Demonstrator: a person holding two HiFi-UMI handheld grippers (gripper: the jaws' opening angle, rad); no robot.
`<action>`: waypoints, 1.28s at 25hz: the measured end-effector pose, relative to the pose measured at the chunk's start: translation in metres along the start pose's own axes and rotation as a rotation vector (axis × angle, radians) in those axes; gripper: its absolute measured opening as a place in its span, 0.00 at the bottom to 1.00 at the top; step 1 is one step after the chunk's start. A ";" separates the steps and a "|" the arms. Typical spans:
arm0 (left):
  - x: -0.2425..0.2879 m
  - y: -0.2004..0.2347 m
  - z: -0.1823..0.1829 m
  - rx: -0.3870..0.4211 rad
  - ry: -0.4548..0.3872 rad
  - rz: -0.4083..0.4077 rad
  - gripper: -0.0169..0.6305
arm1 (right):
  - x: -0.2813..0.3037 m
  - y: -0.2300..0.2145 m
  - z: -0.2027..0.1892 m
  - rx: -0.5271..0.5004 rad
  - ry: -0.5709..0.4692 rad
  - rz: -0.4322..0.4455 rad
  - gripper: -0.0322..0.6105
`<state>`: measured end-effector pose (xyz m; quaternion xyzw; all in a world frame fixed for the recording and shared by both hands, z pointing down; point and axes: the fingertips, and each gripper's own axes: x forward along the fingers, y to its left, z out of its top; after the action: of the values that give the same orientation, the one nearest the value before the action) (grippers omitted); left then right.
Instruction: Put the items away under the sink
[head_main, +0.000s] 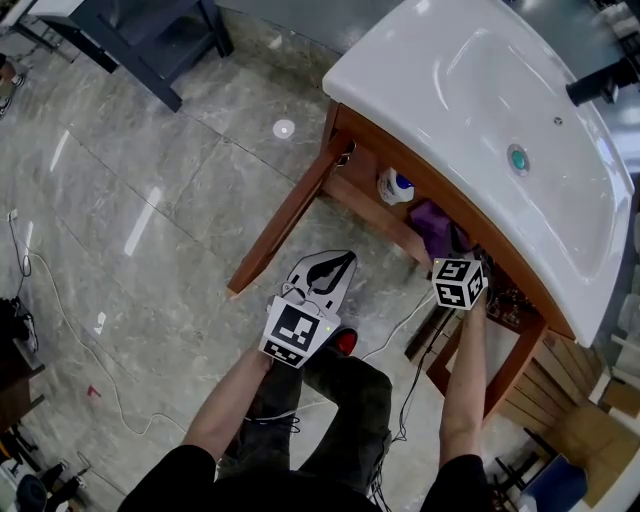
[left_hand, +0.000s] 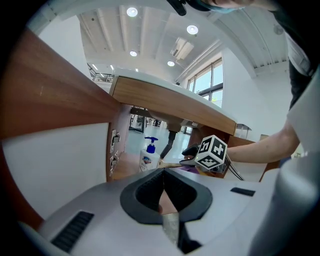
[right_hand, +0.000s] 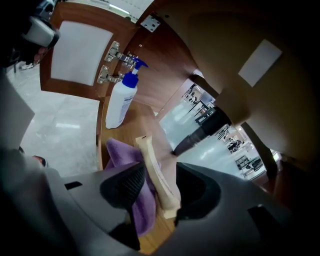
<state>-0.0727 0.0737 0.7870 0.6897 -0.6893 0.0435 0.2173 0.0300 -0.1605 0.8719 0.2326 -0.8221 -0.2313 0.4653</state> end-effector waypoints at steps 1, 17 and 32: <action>-0.001 0.000 0.001 -0.002 -0.002 0.001 0.04 | -0.001 0.000 0.000 0.014 -0.003 0.005 0.36; -0.032 -0.028 0.049 0.006 0.014 0.001 0.04 | -0.094 0.023 0.024 0.348 -0.089 0.073 0.38; -0.065 -0.076 0.170 0.057 0.014 -0.041 0.04 | -0.235 -0.054 0.086 0.729 -0.250 0.017 0.19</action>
<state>-0.0422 0.0695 0.5923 0.7093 -0.6721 0.0634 0.2030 0.0716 -0.0487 0.6453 0.3460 -0.9026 0.0533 0.2504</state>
